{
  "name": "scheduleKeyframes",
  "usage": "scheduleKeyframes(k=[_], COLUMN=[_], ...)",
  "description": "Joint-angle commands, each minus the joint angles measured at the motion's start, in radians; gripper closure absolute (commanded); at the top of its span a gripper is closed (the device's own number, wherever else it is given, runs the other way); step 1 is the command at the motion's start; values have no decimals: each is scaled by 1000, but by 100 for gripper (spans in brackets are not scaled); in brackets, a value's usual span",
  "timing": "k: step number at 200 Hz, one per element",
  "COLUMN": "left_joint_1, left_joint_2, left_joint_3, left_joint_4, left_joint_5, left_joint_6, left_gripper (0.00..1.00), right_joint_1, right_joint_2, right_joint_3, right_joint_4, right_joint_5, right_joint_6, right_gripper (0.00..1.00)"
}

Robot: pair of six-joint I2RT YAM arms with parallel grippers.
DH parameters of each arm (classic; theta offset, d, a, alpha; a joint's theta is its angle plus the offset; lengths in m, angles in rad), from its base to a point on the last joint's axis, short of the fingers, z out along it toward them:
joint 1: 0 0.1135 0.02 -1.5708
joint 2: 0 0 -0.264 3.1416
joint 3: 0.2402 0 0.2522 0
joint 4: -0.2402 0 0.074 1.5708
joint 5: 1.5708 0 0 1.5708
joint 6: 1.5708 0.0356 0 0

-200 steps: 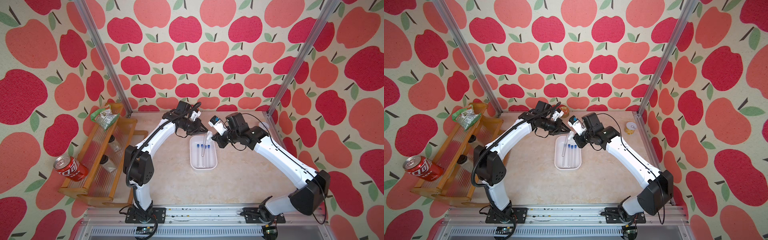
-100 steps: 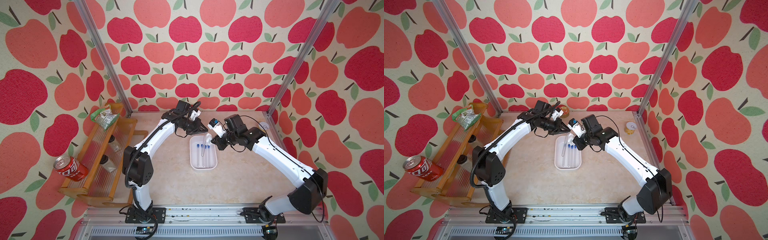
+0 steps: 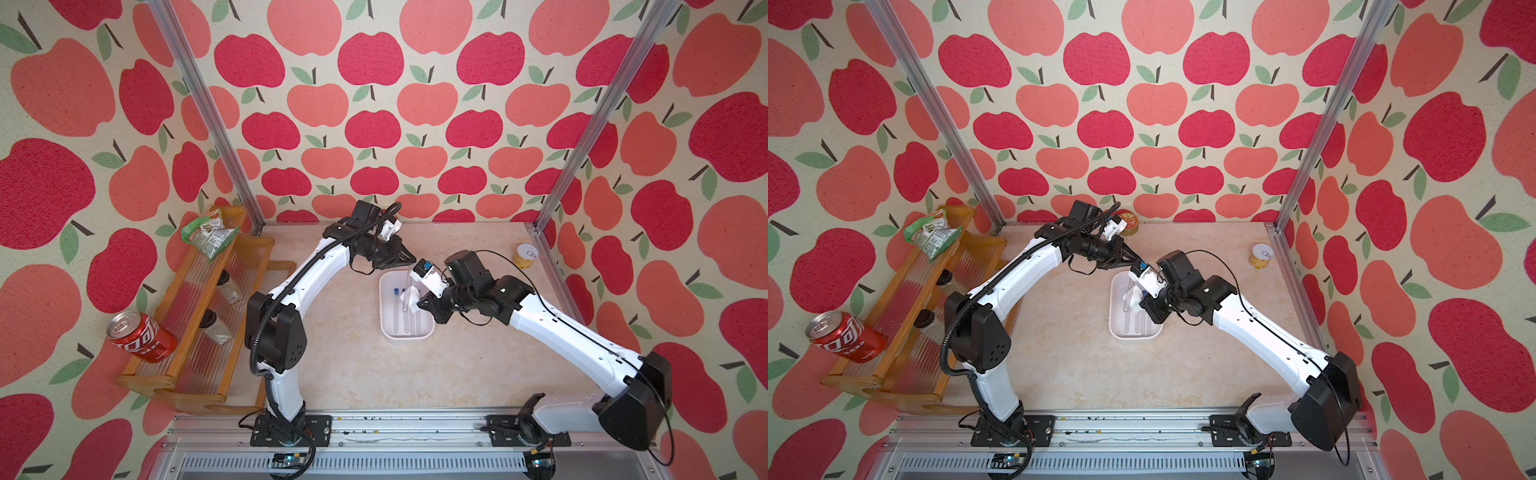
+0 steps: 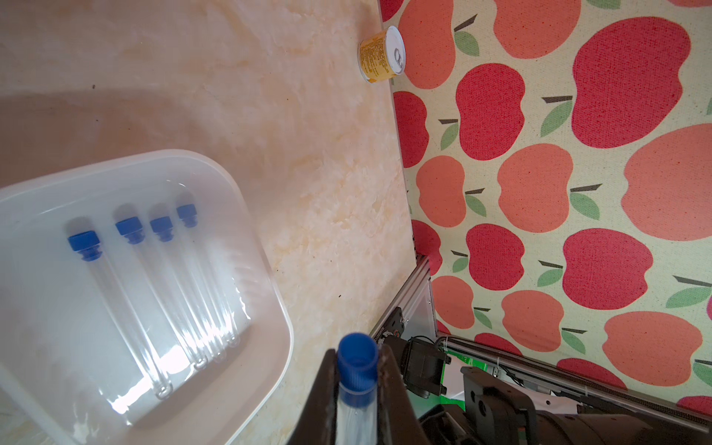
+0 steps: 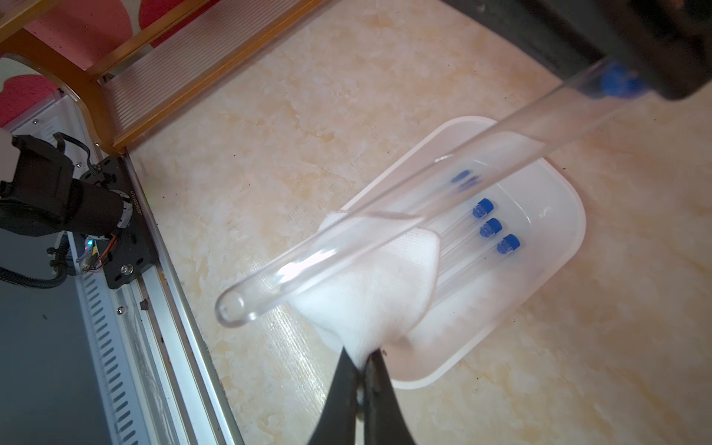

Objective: Wipe the exteriors of test tubes
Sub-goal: Wipe the dirt from the test tube.

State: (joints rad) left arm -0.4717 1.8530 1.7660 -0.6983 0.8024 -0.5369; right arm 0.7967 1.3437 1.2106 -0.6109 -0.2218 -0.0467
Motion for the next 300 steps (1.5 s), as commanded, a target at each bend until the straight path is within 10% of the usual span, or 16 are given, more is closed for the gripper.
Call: scheduleKeyframes(k=[1,300], left_joint_1=[2,-19], left_joint_2=[7,34], left_joint_3=[35,85], left_joint_4=[10,-22], left_joint_5=[21,35], left_joint_6=[-10,11], left_gripper=[86,86], right_joint_1=[0,-208], right_joint_2=[-19,-36], right_joint_3=[-9,-142], right_joint_4=[37,351], right_joint_5=[-9,-460], right_joint_6=[19,333], right_gripper=[100,100])
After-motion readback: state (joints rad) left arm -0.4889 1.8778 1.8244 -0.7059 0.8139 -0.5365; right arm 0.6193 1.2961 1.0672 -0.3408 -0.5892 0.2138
